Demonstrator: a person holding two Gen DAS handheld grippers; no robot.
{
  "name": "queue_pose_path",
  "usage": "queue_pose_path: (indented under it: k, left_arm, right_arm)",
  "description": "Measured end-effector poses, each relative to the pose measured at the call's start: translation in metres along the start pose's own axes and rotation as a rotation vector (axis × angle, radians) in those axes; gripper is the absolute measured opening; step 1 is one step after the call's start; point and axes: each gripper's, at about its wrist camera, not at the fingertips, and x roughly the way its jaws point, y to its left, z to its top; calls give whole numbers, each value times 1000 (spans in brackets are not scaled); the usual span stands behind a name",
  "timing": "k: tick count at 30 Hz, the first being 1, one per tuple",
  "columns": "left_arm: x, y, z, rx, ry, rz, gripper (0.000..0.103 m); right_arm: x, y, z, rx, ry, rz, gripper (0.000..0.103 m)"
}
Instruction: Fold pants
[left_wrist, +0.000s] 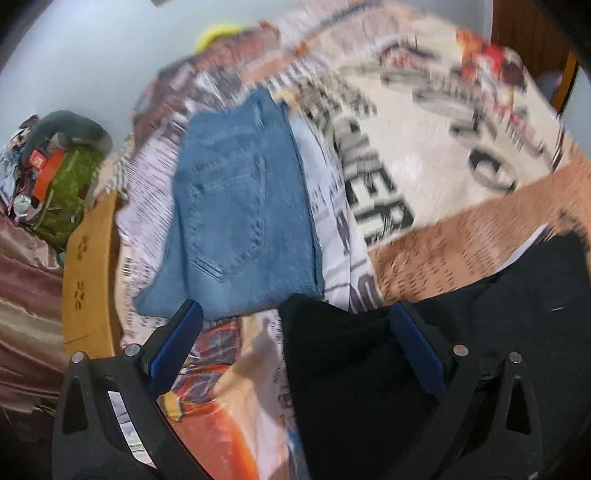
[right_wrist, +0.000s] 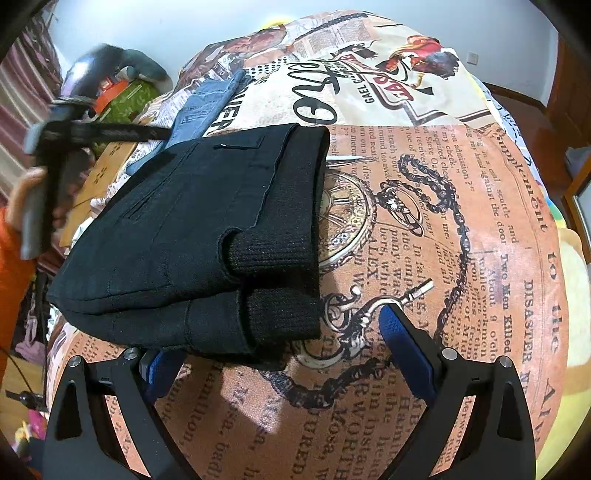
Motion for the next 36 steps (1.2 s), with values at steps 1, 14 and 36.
queue_pose_path:
  k: [1, 14, 36]
  left_arm:
    - [8, -4, -2, 12, 21, -2, 102]
    - [3, 10, -48, 4, 43, -52, 103]
    - [-98, 6, -182, -64, -12, -351, 103]
  right_arm:
    - [0, 0, 0, 1, 0, -1, 96]
    - [-14, -6, -8, 35, -22, -48, 96]
    - [-56, 17, -18, -5, -154, -47, 96]
